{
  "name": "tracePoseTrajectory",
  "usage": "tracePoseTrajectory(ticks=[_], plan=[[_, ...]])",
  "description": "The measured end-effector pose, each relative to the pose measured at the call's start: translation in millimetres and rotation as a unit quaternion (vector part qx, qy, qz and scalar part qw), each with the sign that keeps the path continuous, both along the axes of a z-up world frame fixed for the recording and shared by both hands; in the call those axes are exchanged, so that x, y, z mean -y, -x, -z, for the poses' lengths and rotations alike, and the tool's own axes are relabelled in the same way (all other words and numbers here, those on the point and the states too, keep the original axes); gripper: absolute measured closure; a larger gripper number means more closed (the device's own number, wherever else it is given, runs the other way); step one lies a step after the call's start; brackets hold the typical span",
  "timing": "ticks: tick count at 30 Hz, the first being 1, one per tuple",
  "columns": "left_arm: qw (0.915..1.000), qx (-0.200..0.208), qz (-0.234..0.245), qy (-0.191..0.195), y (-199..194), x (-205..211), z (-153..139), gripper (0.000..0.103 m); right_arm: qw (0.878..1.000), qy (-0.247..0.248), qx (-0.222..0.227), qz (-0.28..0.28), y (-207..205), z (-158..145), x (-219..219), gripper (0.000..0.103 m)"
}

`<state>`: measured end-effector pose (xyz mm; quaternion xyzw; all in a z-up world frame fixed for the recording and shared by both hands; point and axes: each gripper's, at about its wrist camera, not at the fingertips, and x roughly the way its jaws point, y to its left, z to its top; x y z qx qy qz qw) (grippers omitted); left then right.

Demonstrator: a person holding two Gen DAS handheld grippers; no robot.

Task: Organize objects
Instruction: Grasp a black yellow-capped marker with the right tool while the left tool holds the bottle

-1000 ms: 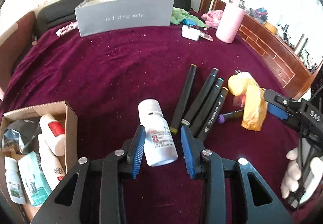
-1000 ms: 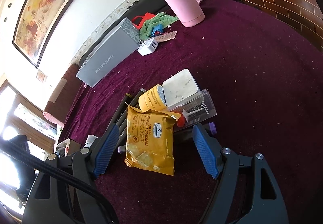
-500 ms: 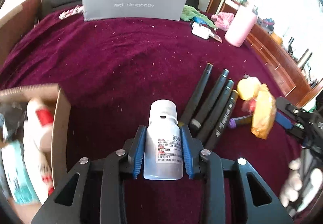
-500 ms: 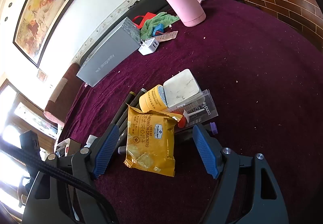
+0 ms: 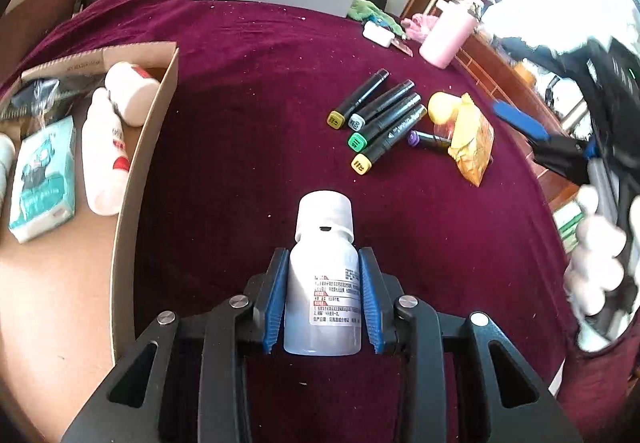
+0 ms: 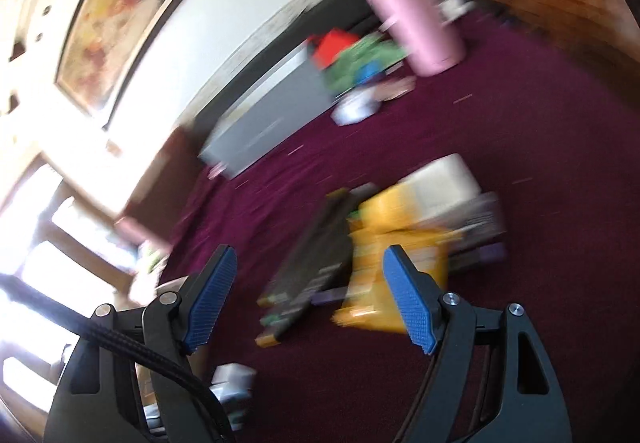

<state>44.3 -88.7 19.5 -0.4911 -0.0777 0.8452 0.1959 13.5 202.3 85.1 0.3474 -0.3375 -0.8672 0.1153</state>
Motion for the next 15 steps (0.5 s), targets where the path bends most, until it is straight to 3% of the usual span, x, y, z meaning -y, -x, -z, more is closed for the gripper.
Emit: tracePoseTrajectory(ticks=[4,7,9,13,15], plan=[[0.9995,-0.028,0.004,0.013,-5.9,-2.7,2.0,0.073,0.995,0.045,0.053,-0.070,52.1,-0.1,35.6,0.026],[0.9989,-0.043,0.004,0.016,-8.9,-2.5,3.0,0.073,0.993,0.011,0.092,-0.075,87.1,5.6,57.0,0.029],[0.9993,-0.038,-0.001,-0.006,-6.9,3.5,4.2,0.073,0.989,-0.007,0.124,-0.079,106.6,13.2,69.9,0.031],[0.9990,-0.032,-0.004,-0.030,-5.8,10.8,5.9,0.073,0.978,-0.109,0.169,-0.052,131.9,21.0,92.7,0.032],[0.9989,-0.031,-0.004,-0.035,-5.5,12.8,6.1,0.073,0.972,-0.138,0.185,-0.042,138.0,23.4,99.9,0.032]])
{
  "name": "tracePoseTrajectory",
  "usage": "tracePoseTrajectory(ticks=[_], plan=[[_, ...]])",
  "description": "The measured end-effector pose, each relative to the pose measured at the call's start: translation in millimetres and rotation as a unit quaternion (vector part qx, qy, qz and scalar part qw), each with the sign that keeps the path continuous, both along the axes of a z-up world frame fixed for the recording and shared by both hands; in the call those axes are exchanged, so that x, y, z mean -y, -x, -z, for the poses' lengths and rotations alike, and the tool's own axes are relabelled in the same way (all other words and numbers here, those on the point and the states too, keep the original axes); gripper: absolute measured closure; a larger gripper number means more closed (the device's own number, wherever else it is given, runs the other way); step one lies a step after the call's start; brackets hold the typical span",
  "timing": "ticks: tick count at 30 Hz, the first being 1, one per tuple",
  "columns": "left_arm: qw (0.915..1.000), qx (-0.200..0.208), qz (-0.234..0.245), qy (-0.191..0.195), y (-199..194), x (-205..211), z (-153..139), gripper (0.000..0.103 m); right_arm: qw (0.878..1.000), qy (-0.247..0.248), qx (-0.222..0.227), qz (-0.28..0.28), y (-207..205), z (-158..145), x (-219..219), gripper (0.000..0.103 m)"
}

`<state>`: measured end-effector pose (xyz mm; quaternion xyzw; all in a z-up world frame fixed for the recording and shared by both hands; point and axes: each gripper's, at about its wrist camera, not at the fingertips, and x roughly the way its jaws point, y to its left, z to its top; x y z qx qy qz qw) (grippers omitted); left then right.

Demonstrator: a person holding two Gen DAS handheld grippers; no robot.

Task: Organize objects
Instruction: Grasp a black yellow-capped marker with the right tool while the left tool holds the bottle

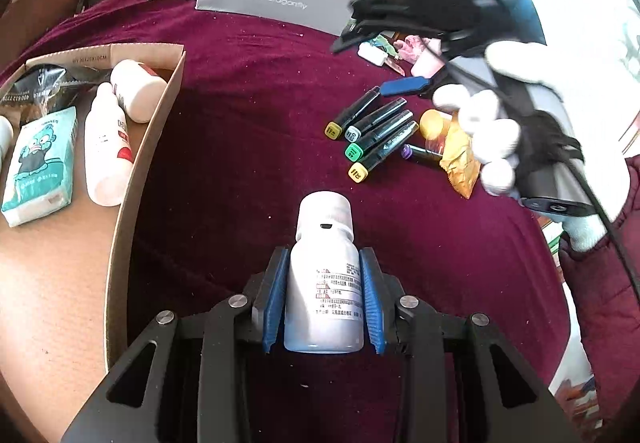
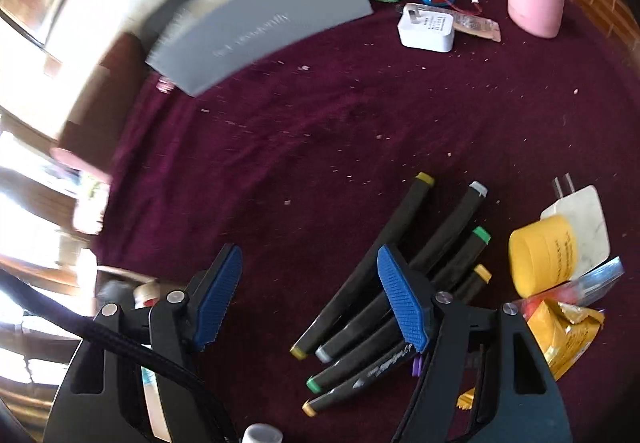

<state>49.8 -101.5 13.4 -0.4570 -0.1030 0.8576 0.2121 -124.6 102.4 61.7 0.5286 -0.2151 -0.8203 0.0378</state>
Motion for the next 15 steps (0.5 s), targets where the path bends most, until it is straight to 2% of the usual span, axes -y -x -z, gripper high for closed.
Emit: tracePoseTrajectory(ticks=[2,4,6,8,13,15], plan=[[1.0000,0.000,0.001,-0.001,0.4,-0.3,0.0,0.072,0.998,-0.051,0.020,0.008,4.7,4.0,10.6,0.032],[1.0000,0.000,0.004,-0.004,0.9,-0.6,0.8,0.069,0.997,-0.071,0.037,0.005,9.4,11.7,12.8,0.037],[1.0000,0.000,0.006,-0.006,0.4,-0.2,1.0,0.068,0.992,-0.099,0.074,0.005,13.5,23.5,14.6,0.043],[0.9999,0.000,0.009,-0.010,1.0,-0.2,1.3,0.066,0.990,-0.108,0.092,0.005,15.4,32.9,17.0,0.044],[0.9998,0.000,0.014,-0.015,0.4,-2.3,0.7,0.062,0.979,-0.185,0.076,-0.044,15.6,32.2,40.4,0.064],[0.9997,0.000,0.015,-0.017,0.7,-2.6,0.6,0.061,0.976,-0.197,0.070,-0.064,14.9,31.2,46.0,0.076]])
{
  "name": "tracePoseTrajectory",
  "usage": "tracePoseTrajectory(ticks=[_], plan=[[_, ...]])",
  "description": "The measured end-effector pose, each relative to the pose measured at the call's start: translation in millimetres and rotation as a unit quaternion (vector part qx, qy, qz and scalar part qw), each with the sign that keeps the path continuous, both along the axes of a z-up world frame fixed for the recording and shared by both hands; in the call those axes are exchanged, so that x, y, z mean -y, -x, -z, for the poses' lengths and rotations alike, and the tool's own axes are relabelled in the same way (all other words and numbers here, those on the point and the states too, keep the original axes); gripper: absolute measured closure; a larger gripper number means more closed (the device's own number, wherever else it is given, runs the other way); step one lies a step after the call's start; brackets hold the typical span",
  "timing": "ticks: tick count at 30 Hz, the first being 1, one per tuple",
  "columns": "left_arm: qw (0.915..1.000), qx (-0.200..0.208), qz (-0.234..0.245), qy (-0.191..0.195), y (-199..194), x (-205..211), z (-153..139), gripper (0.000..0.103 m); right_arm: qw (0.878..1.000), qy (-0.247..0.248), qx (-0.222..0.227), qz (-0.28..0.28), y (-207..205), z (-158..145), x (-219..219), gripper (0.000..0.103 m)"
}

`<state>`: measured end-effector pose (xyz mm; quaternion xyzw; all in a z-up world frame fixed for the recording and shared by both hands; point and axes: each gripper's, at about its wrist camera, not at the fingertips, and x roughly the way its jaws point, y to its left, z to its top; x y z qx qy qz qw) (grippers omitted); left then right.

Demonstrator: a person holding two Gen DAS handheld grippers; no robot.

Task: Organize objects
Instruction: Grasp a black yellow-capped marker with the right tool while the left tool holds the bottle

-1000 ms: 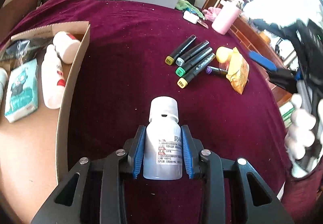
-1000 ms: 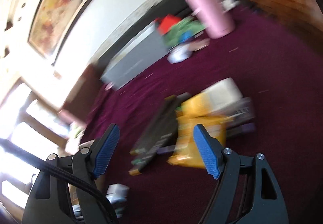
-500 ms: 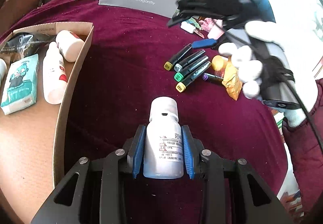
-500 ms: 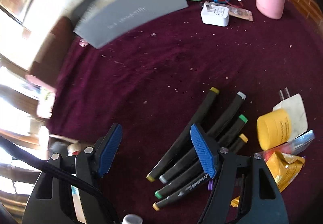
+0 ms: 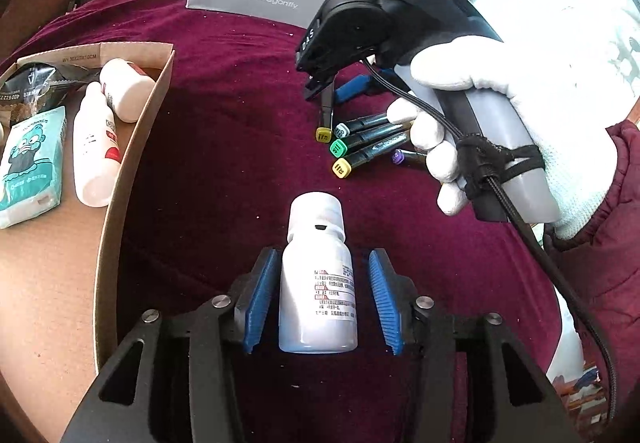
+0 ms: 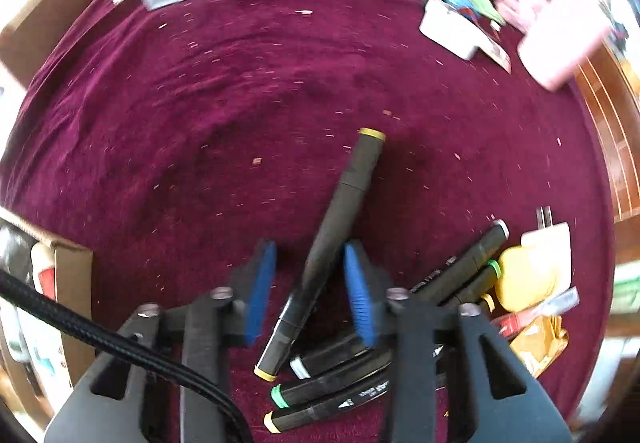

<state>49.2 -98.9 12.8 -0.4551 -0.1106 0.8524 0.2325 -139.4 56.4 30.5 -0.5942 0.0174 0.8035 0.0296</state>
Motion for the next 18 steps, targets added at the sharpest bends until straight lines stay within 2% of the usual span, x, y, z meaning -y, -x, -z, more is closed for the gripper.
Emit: tracePoseTrajectory(ticks=[2,7,8,12,18], plan=[[1.0000,0.000,0.003,-0.002,1.2,-1.7,0.0,0.058,1.000,-0.008,-0.001,-0.009,-0.4,0.0,-0.2,0.076],[0.9996,0.002,0.020,-0.023,4.2,-2.9,-0.2,0.043,1.000,0.008,-0.007,-0.015,-8.3,0.8,-10.4,0.080],[0.9995,0.002,0.020,-0.022,4.4,-3.3,-0.4,0.043,1.000,0.011,-0.007,-0.019,-11.0,0.6,-11.2,0.084],[0.9996,0.001,0.020,-0.022,2.0,-2.7,-1.2,0.043,0.998,0.029,-0.004,-0.049,-26.9,-1.1,-10.4,0.089],[0.9997,-0.001,0.023,-0.013,2.4,-6.3,-1.8,0.040,0.995,0.060,0.007,-0.079,-49.6,-3.9,-0.9,0.090]])
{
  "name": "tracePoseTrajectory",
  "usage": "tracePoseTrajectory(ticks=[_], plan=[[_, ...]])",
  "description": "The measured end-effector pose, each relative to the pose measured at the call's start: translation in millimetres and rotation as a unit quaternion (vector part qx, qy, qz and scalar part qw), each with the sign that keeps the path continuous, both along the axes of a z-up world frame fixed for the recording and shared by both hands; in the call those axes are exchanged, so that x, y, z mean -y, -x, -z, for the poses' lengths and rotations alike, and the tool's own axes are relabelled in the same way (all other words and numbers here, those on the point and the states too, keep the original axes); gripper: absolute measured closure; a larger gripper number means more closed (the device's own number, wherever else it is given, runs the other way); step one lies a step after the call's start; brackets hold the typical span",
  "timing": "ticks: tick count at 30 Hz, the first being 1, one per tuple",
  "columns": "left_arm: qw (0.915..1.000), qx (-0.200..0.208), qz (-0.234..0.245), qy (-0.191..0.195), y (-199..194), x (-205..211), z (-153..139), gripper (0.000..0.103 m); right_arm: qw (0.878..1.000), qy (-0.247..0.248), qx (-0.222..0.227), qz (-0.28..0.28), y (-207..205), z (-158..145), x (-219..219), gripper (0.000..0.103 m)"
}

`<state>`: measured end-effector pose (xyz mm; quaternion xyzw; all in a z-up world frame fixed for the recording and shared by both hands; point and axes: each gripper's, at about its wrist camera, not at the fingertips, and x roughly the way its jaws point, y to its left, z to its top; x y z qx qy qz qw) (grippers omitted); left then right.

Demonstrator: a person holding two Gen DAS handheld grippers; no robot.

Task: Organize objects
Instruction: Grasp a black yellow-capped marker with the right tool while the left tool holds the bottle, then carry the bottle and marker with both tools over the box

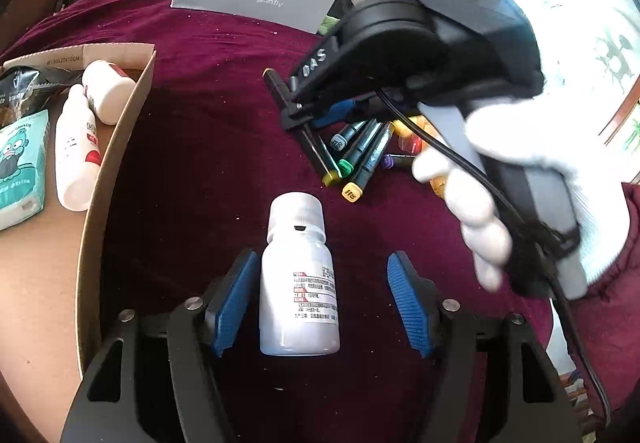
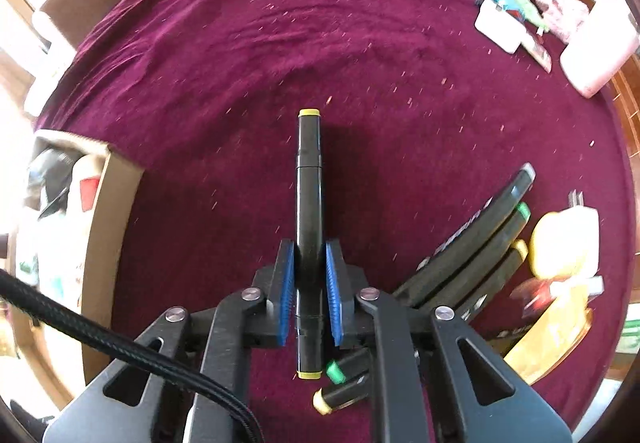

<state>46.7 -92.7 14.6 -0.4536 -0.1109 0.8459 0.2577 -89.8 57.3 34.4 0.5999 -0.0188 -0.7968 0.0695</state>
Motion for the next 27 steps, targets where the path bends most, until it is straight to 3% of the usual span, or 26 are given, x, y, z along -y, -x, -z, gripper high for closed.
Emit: tracePoseTrajectory(ticks=[5,9,12,18,22,27], plan=[[0.9994,-0.008,0.005,0.032,-3.2,-11.0,-2.0,0.037,0.998,0.056,-0.004,0.006,-26.0,-3.5,-23.3,0.091],[0.9963,-0.019,0.024,0.080,-5.5,-29.1,-3.0,0.024,0.995,0.096,-0.016,0.010,-41.7,-8.6,-37.4,0.091],[0.9929,-0.026,0.028,0.112,-9.0,-38.2,-2.9,0.023,0.992,0.125,-0.025,0.016,-60.3,-16.5,-51.9,0.091],[0.9907,-0.029,0.032,0.129,-10.9,-41.8,-1.7,0.023,0.983,0.177,-0.037,0.027,-74.3,-15.5,-60.0,0.090],[0.9846,-0.029,0.036,0.168,-13.1,-47.8,-1.5,0.030,0.982,0.182,-0.038,0.020,-101.9,-13.0,-67.7,0.090],[0.9858,-0.028,0.033,0.162,-11.5,-42.7,-1.4,0.031,0.986,0.161,-0.028,0.018,-137.9,2.9,-79.6,0.090]])
